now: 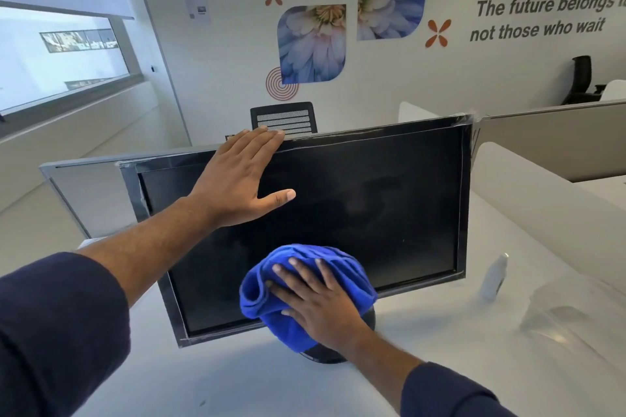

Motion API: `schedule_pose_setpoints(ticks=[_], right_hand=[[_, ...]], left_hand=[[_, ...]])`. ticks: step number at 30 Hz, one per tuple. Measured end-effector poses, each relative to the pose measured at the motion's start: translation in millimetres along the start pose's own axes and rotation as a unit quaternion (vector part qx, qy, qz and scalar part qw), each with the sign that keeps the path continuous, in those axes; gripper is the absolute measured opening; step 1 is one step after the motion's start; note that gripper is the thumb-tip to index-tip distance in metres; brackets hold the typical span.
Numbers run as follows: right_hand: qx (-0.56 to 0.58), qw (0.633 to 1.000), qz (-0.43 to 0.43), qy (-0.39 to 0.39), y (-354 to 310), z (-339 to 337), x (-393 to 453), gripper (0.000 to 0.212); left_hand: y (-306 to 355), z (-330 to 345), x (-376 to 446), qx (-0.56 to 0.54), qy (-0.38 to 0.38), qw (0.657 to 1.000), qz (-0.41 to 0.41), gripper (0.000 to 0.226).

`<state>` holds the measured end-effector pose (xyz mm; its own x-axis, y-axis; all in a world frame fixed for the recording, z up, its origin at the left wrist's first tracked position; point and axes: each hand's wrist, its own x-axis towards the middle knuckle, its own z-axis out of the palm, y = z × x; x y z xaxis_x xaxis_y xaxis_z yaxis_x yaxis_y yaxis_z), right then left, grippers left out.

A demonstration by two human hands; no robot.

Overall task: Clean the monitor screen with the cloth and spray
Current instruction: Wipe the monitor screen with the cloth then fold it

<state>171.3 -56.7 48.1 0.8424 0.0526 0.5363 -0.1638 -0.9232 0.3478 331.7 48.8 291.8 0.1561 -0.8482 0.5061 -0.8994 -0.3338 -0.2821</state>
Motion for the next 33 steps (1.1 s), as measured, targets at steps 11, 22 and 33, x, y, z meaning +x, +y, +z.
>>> schedule_pose_setpoints(ticks=[11, 22, 33], right_hand=[[0.1, 0.881, 0.46, 0.043, 91, -16, -46, 0.065], [0.104, 0.918, 0.38, 0.05, 60, -23, 4, 0.076], [0.079, 0.859, 0.504, 0.049, 145, -24, -36, 0.072]], left_hand=[[14, -5, 9, 0.036, -0.01, 0.999, 0.017, 0.099], [82, 2, 91, 0.025, -0.018, 0.99, 0.14, 0.091], [103, 21, 93, 0.064, 0.023, 0.994, 0.081, 0.087]])
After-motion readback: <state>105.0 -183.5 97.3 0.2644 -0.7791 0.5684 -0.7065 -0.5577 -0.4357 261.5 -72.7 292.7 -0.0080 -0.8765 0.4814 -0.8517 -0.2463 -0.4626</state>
